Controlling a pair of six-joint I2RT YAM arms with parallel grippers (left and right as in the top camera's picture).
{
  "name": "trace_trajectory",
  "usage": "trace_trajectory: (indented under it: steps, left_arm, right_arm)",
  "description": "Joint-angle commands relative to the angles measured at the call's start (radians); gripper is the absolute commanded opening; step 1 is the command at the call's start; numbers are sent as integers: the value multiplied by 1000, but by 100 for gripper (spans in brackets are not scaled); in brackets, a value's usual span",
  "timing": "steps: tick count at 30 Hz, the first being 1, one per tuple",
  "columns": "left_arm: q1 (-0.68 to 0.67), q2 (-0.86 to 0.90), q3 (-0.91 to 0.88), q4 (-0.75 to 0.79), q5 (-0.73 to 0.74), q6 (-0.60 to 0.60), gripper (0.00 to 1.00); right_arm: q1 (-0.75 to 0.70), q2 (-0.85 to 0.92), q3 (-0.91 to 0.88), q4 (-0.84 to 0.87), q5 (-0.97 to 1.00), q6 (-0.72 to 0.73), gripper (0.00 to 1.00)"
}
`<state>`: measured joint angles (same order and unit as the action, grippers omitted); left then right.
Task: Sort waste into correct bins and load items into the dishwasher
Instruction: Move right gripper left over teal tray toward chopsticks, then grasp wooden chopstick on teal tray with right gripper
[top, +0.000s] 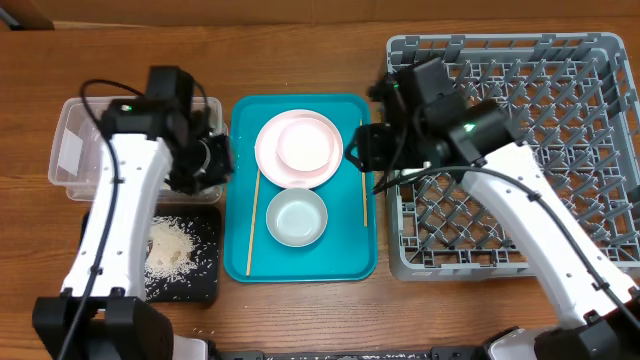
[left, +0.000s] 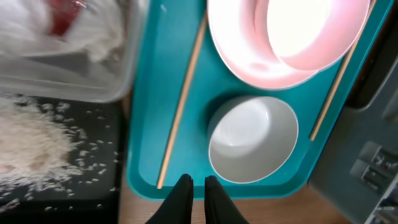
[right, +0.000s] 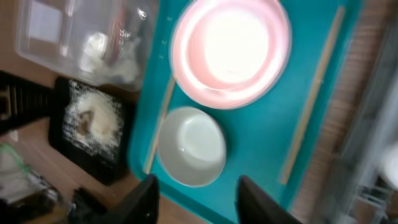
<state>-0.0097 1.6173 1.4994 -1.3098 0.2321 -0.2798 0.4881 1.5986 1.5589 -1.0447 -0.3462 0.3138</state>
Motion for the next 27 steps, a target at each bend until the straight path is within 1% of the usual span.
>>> trace_trajectory:
  steps: [1,2,3,4,6,7,8,9,11,15,18,22,27]
  left_arm:
    - [69,-73,147,-15,-30,6,12]
    - [87,-90,183,-23,-30,-1,13]
    - [100,-104,210,-27,-30,-5,16]
    - [119,-130,243,-29,-38,-4,23]
    - [129,-150,256,-27,-62,-4,29]
    - [135,-167,259,-27,-93,-4,40]
    - [139,-181,259,-27,-126,-4,71]
    - [142,-194,259,-27,-168,-5,100]
    - [142,-207,259,-29,-222,-5,100]
    - [142,-209,258,-29,-214,-5,100]
    - [142,-205,258,-29,-214,-5,100]
    - [142,-196,257,-29,-214,-5,100]
    - [142,-188,257,-28,-214,-5,100]
  right_arm:
    - [107,18,13,90,-17,106,27]
    - [140,30,13,123,2,128,25]
    - [175,42,13,154,25,151,19]
    - [234,71,13,201,71,184,13]
    - [277,98,13,232,99,198,8]
    - [317,125,13,261,119,214,5]
    - [348,151,13,285,131,219,4]
    - [386,182,13,315,137,219,4]
    - [442,235,13,357,159,235,4]
    - [532,330,13,383,324,293,4]
    - [571,380,13,383,399,312,4]
    - [584,415,13,355,420,312,4]
    - [583,422,13,288,518,312,4]
